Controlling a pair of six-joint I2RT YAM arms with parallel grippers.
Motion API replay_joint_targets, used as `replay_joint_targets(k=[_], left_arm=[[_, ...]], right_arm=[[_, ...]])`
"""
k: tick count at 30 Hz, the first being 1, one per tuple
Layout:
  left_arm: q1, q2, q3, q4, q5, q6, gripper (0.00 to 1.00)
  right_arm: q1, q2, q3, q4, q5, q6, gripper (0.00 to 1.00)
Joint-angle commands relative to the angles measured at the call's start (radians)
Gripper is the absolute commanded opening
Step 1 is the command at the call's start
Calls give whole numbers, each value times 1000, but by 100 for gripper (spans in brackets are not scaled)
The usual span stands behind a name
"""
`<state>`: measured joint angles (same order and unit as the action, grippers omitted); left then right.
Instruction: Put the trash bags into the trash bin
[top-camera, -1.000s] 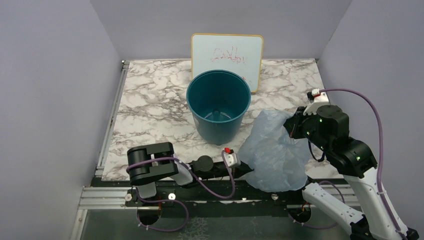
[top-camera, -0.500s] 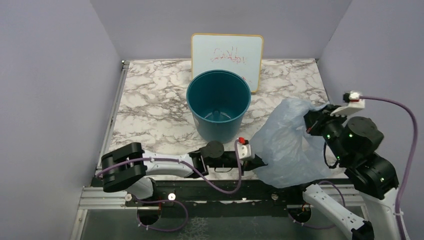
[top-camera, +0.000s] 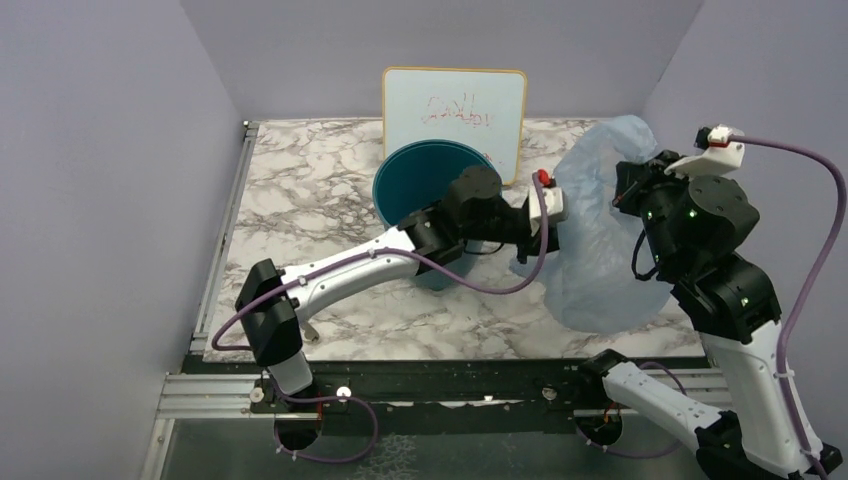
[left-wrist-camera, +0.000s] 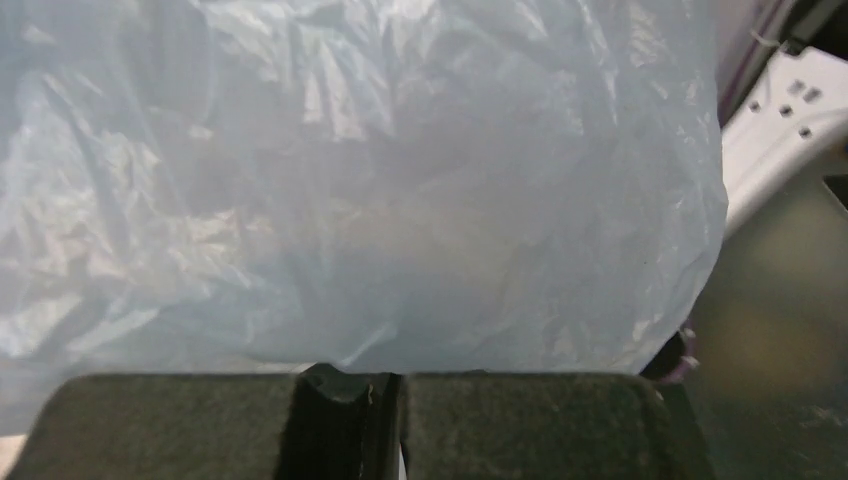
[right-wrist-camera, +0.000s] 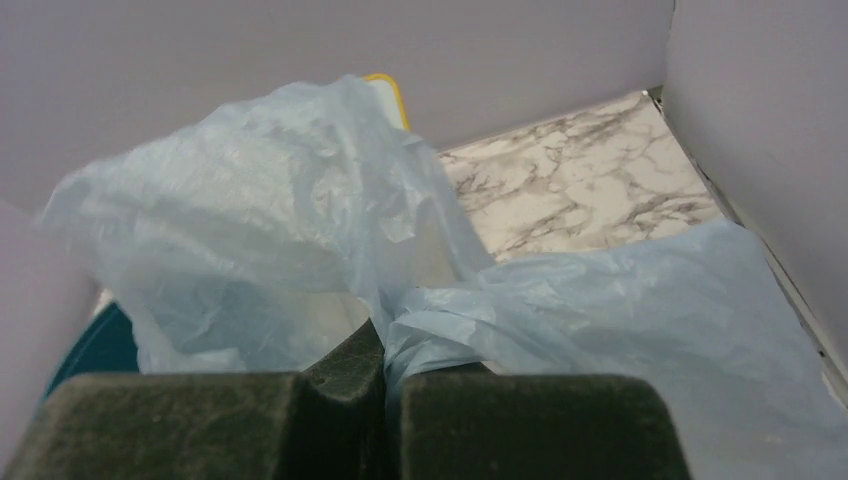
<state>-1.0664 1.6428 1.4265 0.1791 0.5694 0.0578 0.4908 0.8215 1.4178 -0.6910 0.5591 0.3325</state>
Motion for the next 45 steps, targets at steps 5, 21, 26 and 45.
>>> replay_joint_targets(k=[5, 21, 26, 45], left_arm=[[143, 136, 404, -258, 109, 201, 0], [331, 22, 495, -206, -19, 411, 0], [340, -64, 450, -164, -82, 454, 0], [339, -293, 326, -425, -56, 280, 0]], right_arm=[[1, -14, -29, 323, -105, -6, 1], [1, 177, 0, 460, -357, -50, 0], [2, 202, -20, 515, -374, -54, 1], [1, 218, -36, 487, -399, -37, 0]])
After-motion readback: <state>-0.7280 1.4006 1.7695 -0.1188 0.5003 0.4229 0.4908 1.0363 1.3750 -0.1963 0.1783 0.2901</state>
